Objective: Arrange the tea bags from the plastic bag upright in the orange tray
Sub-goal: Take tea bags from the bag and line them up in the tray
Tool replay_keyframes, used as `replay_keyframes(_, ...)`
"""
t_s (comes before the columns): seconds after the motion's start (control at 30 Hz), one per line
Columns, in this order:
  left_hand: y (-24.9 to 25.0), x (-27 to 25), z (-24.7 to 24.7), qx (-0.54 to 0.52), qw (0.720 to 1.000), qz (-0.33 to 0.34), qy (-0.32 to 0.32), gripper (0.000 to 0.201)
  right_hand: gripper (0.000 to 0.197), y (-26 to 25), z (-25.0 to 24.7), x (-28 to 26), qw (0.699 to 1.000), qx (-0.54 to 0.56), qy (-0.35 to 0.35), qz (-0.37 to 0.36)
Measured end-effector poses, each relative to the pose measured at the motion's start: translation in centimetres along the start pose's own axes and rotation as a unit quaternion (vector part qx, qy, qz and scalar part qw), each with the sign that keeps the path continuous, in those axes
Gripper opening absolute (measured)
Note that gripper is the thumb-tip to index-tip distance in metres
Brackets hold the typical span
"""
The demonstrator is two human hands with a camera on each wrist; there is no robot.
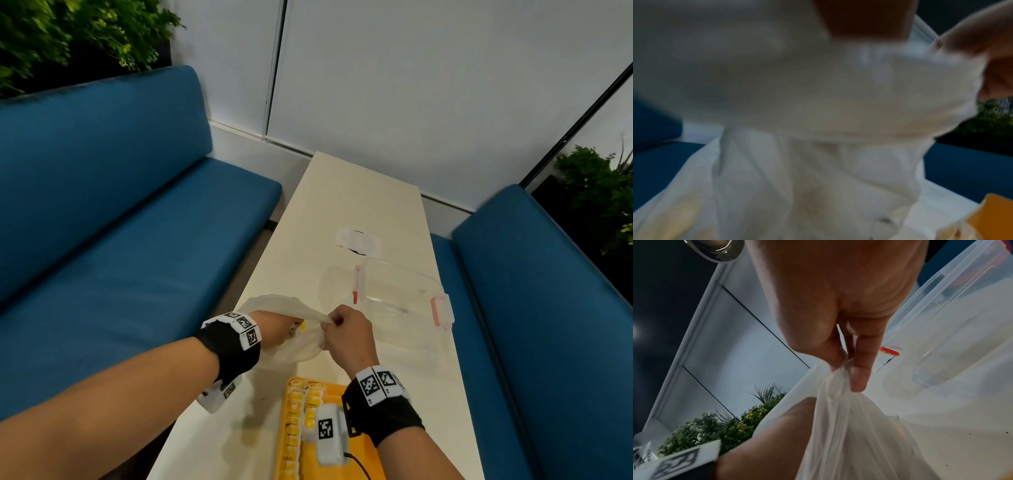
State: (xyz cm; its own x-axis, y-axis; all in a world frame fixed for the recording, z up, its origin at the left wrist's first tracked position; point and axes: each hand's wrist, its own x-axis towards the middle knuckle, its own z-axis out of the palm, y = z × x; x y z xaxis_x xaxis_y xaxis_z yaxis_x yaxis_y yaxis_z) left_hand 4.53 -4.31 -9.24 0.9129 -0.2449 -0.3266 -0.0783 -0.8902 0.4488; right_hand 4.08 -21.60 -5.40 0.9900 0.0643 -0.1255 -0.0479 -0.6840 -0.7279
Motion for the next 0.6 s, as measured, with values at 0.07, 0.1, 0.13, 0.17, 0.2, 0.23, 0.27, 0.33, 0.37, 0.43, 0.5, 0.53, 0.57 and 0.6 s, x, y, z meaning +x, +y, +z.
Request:
replay_keyframes(0.07, 0.1, -0.9, -0.7, -0.003, 1.0, 0.004, -0.018, 0.027, 0.011, -0.2, -0.1, 0.2, 1.0, -0.001, 0.001, 0.002)
replay_keyframes(0.1, 0.2, -1.2, -1.0, -0.014, 1.0, 0.005, -0.015, 0.027, 0.011, -0.2, 0.0, 0.3, 1.0, 0.0, 0.001, 0.002)
replay_keyframes(0.13, 0.2, -1.4, -1.2, -0.029, 1.0, 0.009, -0.002, 0.022, 0.01, -0.2, 0.0, 0.4, 1.0, 0.001, 0.0, 0.003)
replay_keyframes(0.17, 0.2, -1.9, -1.5, -0.042, 0.999, 0.014, 0.014, 0.016, 0.01, -0.2, 0.1, 0.5, 1.0, 0.004, 0.0, 0.004)
replay_keyframes(0.2, 0.0, -2.2, -1.5, -0.053, 0.998, 0.021, 0.034, 0.014, 0.01, -0.2, 0.1, 0.5, 1.0, 0.007, -0.001, 0.006)
replay_keyframes(0.23, -0.1, -2.8, -1.8, -0.062, 0.996, 0.026, 0.052, 0.017, 0.011, -0.1, 0.2, 0.7, 1.0, 0.01, 0.0, 0.007)
replay_keyframes(0.27, -0.3, -3.4, -2.1, -0.079, 0.994, 0.026, 0.07, 0.019, 0.012, 0.0, 0.3, 0.8, 1.0, 0.013, 0.0, 0.01)
replay_keyframes(0.33, -0.5, -4.7, -2.7, -0.137, 0.983, 0.025, 0.117, 0.019, 0.014, 0.3, 0.4, 1.0, 1.0, 0.016, 0.001, 0.013)
replay_keyframes(0.37, -0.6, -5.3, -2.9, -0.185, 0.972, 0.028, 0.141, 0.017, 0.014, 0.4, 0.5, 1.0, 1.0, 0.018, 0.0, 0.013)
replay_keyframes(0.43, -0.6, -6.6, -3.1, -0.288, 0.94, 0.034, 0.181, 0.013, 0.012, 0.6, 0.8, 1.0, 1.0, 0.023, -0.006, 0.012)
replay_keyframes(0.5, -0.4, -7.5, -2.7, -0.403, 0.893, 0.018, 0.201, 0.01, 0.011, 0.7, 0.9, 0.6, 0.999, 0.033, -0.015, 0.011)
replay_keyframes(0.53, -0.3, -7.9, -2.3, -0.475, 0.857, 0.01, 0.199, 0.012, 0.011, 0.7, 0.9, 0.4, 0.999, 0.041, -0.022, 0.011)
replay_keyframes(0.57, -0.1, -8.2, -1.8, -0.551, 0.814, 0.005, 0.187, 0.015, 0.011, 0.6, 0.8, 0.1, 0.998, 0.05, -0.028, 0.01)
replay_keyframes(0.6, 0.2, -8.6, -1.2, -0.616, 0.77, -0.005, 0.165, 0.02, 0.008, 0.4, 0.7, -0.4, 0.998, 0.056, -0.036, 0.009)
